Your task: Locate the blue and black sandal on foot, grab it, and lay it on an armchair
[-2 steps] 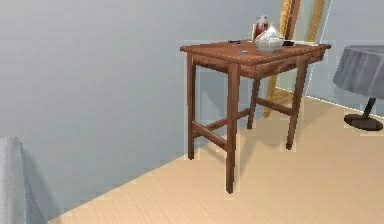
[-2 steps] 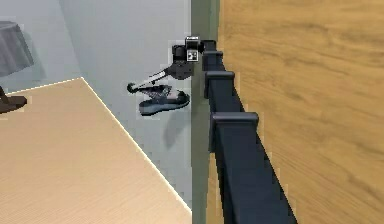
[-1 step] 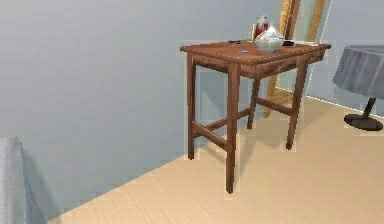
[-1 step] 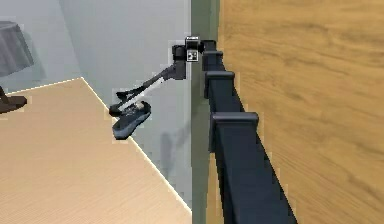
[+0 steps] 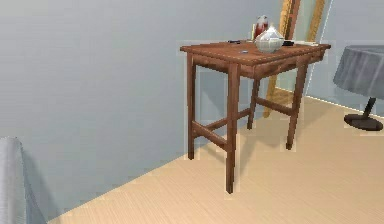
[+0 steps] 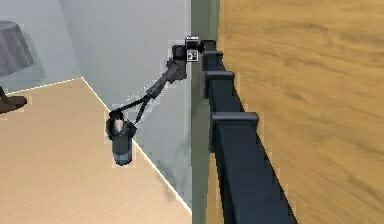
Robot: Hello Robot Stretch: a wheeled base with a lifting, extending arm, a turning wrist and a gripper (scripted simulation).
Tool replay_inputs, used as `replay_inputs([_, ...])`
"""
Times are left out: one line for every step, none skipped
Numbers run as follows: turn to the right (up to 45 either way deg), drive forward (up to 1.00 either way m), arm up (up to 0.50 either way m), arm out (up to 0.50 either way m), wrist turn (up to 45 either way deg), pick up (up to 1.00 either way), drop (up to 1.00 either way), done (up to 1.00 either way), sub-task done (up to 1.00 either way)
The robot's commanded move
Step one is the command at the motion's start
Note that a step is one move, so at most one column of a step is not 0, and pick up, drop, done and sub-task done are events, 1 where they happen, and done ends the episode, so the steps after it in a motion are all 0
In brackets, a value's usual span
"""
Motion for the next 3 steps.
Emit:
replay_inputs([0.0, 0.0, 0.0, -0.48, 0.0, 0.0, 0.0, 0.0, 0.0])
replay_inputs([-45.0, 0.0, 0.0, 0.0, 0.0, 0.0, 0.0, 0.0, 0.0])
replay_inputs([-45.0, 0.0, 0.0, 0.0, 0.0, 0.0, 0.0, 0.0, 0.0])
